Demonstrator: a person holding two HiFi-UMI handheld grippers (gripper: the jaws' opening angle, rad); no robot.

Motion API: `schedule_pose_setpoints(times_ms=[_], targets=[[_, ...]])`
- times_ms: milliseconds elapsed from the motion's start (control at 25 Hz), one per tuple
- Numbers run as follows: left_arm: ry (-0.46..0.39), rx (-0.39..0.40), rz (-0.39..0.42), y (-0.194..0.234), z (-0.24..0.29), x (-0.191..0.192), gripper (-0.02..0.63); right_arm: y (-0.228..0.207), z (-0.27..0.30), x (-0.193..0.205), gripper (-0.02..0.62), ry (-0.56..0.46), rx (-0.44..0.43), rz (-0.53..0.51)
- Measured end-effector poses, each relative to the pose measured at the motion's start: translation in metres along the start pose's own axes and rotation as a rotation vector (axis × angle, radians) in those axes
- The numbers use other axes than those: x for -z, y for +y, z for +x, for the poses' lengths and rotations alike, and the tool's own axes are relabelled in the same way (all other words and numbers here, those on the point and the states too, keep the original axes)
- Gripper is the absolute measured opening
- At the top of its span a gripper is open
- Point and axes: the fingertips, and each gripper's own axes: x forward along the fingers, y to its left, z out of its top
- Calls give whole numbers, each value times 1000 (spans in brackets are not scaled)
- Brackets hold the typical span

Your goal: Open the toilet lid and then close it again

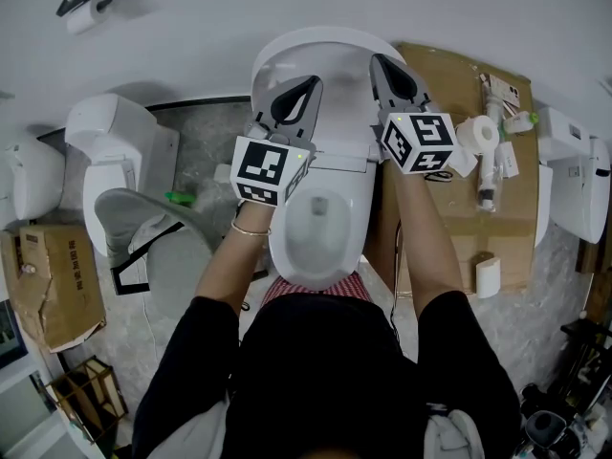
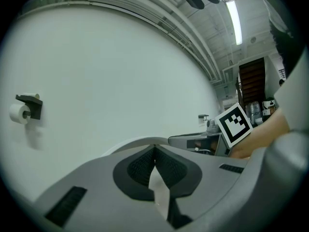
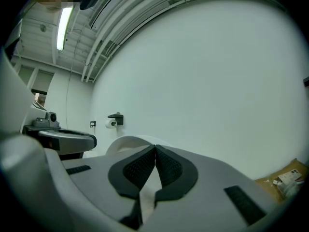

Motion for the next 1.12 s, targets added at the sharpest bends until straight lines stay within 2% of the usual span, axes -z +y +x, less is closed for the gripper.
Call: schedule_pose_setpoints(times_ms=[160,400,600,880,1120], targets=[[-1,-7,-1,2,-2,1,3,-1,2,1,18,14,3,-11],[-2,-9,-3,1,1,3,3,-7,3,8,20,14,7,30],[-10,-12,2,2,-16,-9,3,7,-5,-4,20,17,6,25],[-14,-13,15,-4,-22,-15,3,15,-17,-1,20,26,0,11],[-23,-9,31,-10,-34,-22,3,28,-34,-15,20,1,-5,6]])
